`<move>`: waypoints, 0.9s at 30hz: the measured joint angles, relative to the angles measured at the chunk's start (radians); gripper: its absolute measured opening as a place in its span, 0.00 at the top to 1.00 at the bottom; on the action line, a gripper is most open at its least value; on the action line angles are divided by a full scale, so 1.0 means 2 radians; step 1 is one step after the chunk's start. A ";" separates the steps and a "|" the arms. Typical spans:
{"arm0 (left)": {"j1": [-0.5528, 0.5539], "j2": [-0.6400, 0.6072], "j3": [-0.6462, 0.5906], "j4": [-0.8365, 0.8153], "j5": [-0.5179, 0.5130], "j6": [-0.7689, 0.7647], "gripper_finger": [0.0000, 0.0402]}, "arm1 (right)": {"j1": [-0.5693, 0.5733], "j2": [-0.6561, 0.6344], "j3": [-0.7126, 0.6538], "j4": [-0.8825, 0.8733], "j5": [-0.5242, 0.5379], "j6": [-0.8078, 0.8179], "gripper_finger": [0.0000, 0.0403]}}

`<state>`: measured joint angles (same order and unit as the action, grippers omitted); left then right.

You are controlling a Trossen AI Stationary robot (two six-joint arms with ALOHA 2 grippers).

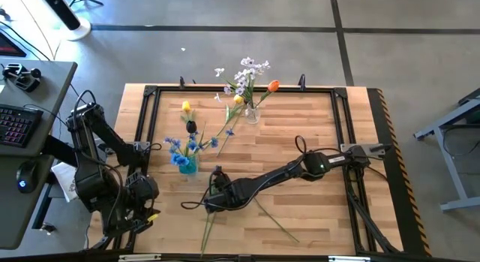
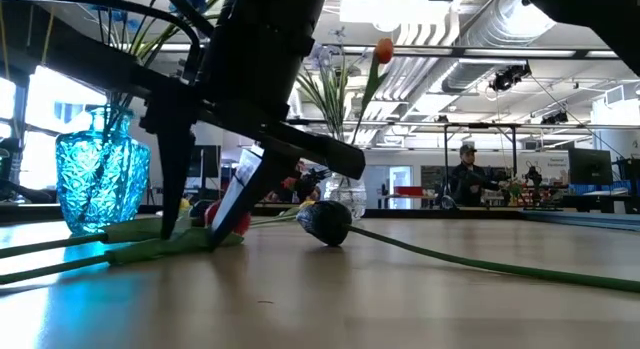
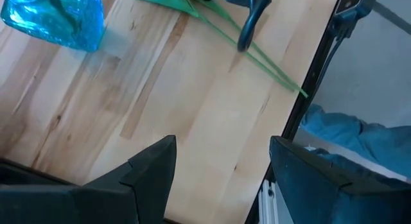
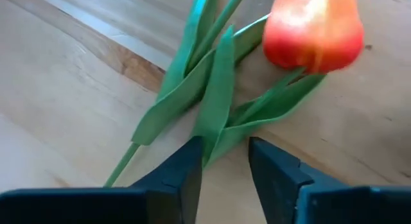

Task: Sort flowers into vase by color
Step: Put the orange flower into the transparent vase

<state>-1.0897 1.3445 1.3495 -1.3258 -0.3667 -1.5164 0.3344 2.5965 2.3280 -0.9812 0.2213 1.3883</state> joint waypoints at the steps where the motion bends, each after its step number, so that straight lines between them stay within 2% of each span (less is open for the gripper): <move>1: 0.000 0.000 0.000 0.000 -0.002 0.000 0.41 | 0.000 0.000 0.000 -0.005 0.001 0.000 0.75; 7: 0.000 0.000 0.000 0.000 -0.012 0.000 0.41 | 0.000 -0.002 0.000 -0.021 0.012 0.000 0.98; 11: 0.000 0.000 0.000 0.000 -0.012 -0.002 0.41 | 0.001 -0.013 -0.002 -0.080 0.016 -0.004 0.97; 15: 0.000 0.000 0.000 0.000 -0.014 -0.004 0.41 | 0.013 -0.044 -0.003 -0.129 0.048 -0.023 0.99; 20: 0.000 0.000 0.000 0.000 -0.020 -0.004 0.41 | 0.035 -0.086 -0.002 -0.152 0.063 -0.092 1.00; 23: 0.000 0.000 0.000 0.000 -0.020 -0.004 0.41 | 0.037 -0.098 -0.002 -0.159 0.045 -0.084 1.00; 27: 0.000 0.000 0.000 0.000 -0.020 -0.004 0.41 | 0.025 -0.092 -0.002 -0.133 -0.005 -0.024 0.98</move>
<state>-1.0893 1.3441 1.3495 -1.3260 -0.4071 -1.5253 0.3840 2.4129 2.3249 -1.2476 0.2108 1.3402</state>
